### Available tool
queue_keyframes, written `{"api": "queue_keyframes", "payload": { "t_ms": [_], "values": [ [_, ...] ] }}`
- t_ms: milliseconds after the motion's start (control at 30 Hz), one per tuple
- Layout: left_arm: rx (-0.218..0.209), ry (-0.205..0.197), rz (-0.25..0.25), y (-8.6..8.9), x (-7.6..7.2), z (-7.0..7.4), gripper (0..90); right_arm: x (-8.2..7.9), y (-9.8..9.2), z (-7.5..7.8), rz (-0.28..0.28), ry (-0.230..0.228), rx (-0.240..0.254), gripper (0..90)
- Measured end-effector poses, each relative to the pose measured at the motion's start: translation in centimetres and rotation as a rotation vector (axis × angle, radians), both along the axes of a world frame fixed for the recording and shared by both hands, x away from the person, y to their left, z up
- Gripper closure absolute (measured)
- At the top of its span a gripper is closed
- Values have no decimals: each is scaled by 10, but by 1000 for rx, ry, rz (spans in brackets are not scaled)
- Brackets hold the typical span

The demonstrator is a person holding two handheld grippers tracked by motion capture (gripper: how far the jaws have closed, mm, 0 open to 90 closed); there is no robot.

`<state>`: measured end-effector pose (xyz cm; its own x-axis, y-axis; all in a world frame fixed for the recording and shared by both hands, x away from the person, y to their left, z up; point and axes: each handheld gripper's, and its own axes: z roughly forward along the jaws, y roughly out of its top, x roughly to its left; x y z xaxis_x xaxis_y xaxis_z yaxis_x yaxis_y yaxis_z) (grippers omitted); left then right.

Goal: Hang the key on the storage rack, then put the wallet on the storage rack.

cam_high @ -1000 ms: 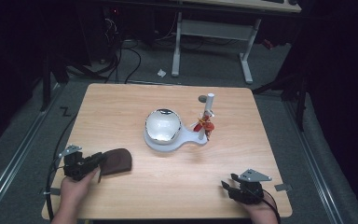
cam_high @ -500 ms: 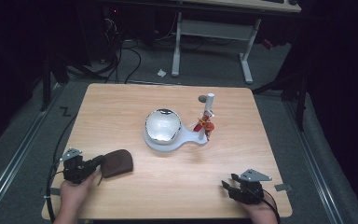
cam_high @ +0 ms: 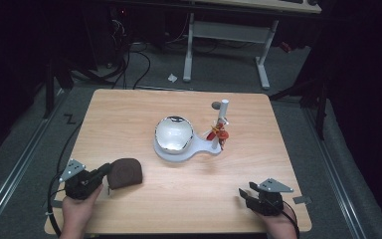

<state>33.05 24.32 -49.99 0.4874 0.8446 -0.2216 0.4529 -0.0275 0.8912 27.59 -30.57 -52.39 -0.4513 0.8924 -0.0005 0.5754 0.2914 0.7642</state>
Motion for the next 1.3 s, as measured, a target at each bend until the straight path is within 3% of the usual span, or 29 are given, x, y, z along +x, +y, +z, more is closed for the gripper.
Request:
{"api": "queue_keyframes", "payload": {
  "t_ms": [100, 567, 800, 967, 1300],
  "values": [
    [8, -32, -7, -6, -4, 7, 873, 0, -2, 0, -7, 0, 10, 500],
    [-3, -94, -35, -23, -9, 22, 873, -2, -7, 1, -32, -13, 8, 504],
    [13, -125, -46, -33, -13, 37, 873, -3, -5, 3, -23, -24, 11, 505],
    [-4, -129, -46, -41, -11, 47, 873, -4, -5, 4, -11, -30, 13, 507],
    [23, -132, -41, -57, 3, 66, 873, -6, -10, 8, -7, -42, 40, 507]
  ]
}}
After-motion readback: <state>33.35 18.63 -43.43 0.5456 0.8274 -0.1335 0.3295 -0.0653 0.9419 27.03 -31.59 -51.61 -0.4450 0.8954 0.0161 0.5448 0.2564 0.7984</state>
